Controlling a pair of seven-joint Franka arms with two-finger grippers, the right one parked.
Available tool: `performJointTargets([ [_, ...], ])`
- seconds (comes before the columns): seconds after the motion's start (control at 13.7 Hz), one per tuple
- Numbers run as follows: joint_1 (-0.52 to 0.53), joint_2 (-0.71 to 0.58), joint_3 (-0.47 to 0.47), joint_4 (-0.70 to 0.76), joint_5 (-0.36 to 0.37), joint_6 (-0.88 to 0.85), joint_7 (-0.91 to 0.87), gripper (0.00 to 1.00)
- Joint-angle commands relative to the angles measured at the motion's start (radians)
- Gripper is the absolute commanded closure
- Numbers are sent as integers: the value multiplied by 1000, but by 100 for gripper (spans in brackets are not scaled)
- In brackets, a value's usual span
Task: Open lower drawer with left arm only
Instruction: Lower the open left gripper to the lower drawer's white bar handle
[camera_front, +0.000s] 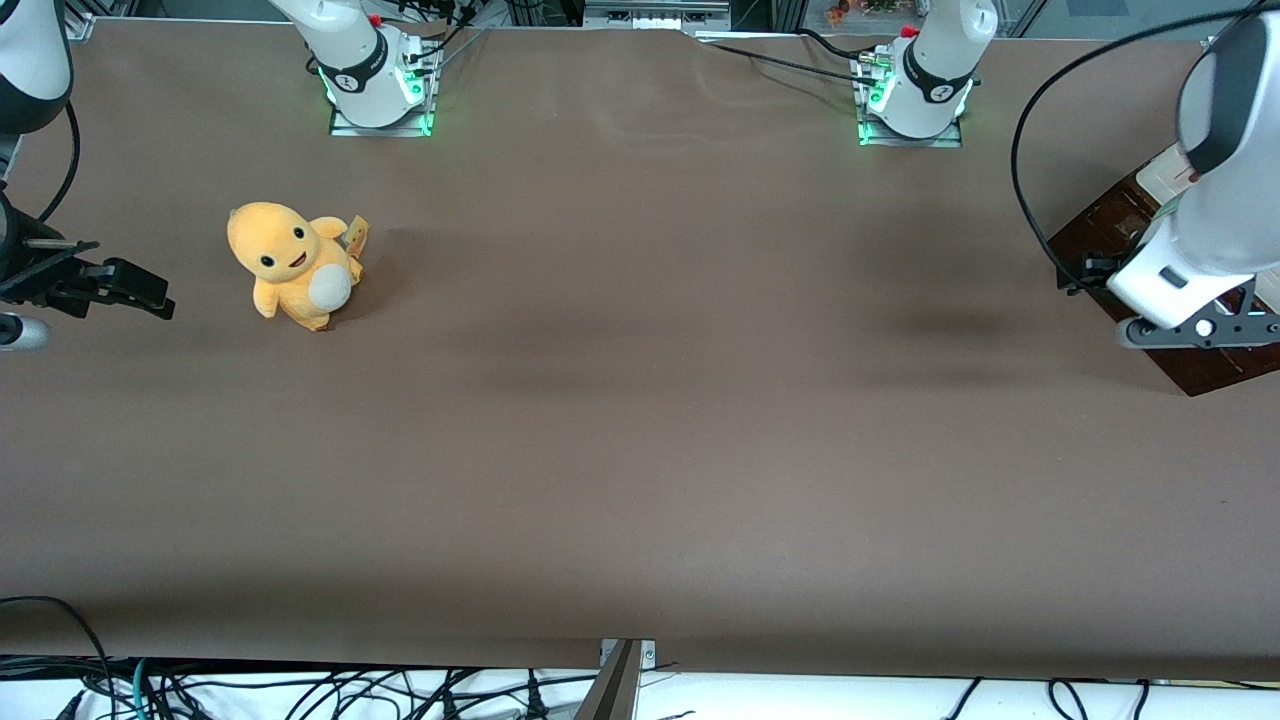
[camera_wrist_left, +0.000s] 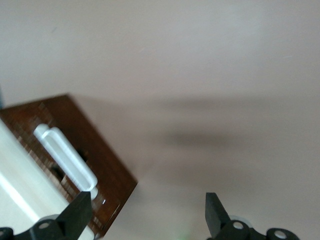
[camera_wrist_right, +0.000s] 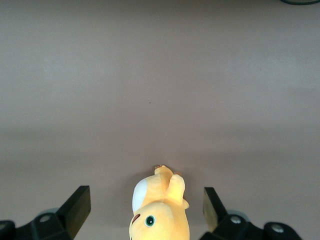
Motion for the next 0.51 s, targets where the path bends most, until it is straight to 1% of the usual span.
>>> performJointTargets([
  [0.0, -36, 85, -6, 25, 130, -66, -162, 0],
  [0.07, -48, 112, -8, 23, 166, -95, -216, 0],
  [0.22, -86, 190, -9, 19, 267, -181, -360, 0],
  [0.37, -146, 279, -9, 17, 362, -278, -495, 0],
  [0.44, -152, 312, -9, 19, 379, -302, -560, 0],
])
